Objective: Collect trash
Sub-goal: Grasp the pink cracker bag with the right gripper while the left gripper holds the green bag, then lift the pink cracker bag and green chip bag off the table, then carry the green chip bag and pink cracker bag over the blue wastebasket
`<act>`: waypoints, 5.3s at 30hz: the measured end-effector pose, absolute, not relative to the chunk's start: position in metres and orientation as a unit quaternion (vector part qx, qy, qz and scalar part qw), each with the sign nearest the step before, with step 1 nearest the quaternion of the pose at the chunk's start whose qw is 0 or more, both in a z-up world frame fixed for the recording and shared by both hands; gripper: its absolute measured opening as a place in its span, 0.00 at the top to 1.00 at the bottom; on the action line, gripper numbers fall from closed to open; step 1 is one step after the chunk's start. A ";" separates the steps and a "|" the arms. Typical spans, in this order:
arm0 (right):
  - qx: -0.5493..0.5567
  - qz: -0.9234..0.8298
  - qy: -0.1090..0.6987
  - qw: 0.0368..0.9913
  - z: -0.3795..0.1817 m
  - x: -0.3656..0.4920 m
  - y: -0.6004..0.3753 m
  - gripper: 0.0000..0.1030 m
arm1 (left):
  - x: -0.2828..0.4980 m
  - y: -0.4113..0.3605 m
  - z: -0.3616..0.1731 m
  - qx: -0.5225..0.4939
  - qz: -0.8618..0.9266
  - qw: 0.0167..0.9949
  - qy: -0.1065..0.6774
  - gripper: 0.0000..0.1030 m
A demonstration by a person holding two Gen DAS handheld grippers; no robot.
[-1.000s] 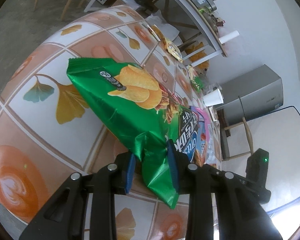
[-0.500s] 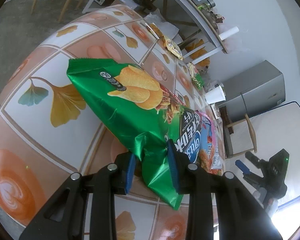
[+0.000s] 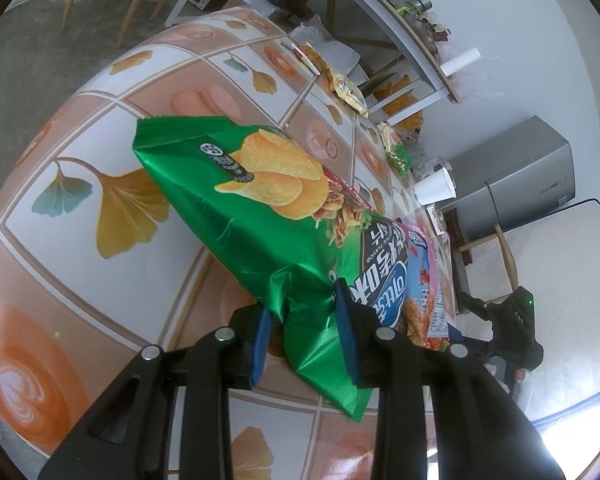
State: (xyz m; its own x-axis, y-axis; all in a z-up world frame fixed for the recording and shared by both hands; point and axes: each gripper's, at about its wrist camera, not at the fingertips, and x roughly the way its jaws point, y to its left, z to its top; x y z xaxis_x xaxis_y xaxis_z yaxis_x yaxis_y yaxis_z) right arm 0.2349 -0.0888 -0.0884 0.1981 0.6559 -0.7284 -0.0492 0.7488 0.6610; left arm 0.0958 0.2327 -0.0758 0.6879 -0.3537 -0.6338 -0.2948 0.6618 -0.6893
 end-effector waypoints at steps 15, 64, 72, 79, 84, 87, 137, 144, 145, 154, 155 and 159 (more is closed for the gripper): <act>0.224 0.266 0.610 0.712 -0.096 0.229 -0.053 0.63 | 0.095 0.230 -0.075 -0.411 -0.020 0.821 0.395 0.72; 0.334 0.247 0.500 0.760 -0.039 0.170 -0.145 0.90 | 0.098 0.223 -0.015 -0.420 -0.100 0.852 0.297 0.77; 0.334 0.248 0.501 0.759 -0.039 0.170 -0.145 0.90 | 0.099 0.223 -0.017 -0.420 -0.101 0.852 0.298 0.77; 0.338 0.244 0.502 0.757 -0.041 0.169 -0.146 0.90 | 0.099 0.223 -0.018 -0.420 -0.101 0.850 0.299 0.77; 0.341 0.242 0.502 0.757 -0.041 0.168 -0.146 0.90 | 0.098 0.221 -0.020 -0.420 -0.104 0.850 0.300 0.77; 0.343 0.241 0.501 0.757 -0.041 0.167 -0.147 0.90 | 0.097 0.220 -0.019 -0.420 -0.105 0.850 0.299 0.77; 0.395 0.162 0.399 0.812 0.012 0.059 -0.232 0.90 | 0.094 0.166 0.042 -0.390 -0.231 0.852 0.262 0.77; 0.389 0.152 0.398 0.817 0.017 0.056 -0.218 0.90 | 0.091 0.174 0.047 -0.387 -0.245 0.853 0.253 0.77; 0.389 0.152 0.398 0.817 0.017 0.057 -0.218 0.90 | 0.090 0.175 0.047 -0.387 -0.244 0.853 0.251 0.77; 0.394 0.158 0.404 0.811 0.011 0.065 -0.224 0.90 | 0.092 0.166 0.055 -0.377 -0.240 0.859 0.250 0.77; 0.398 0.160 0.402 0.809 0.009 0.066 -0.229 0.90 | 0.093 0.160 0.057 -0.373 -0.241 0.860 0.252 0.77; 0.414 0.163 0.396 0.803 0.002 0.062 -0.249 0.90 | 0.099 0.139 0.065 -0.357 -0.250 0.862 0.260 0.77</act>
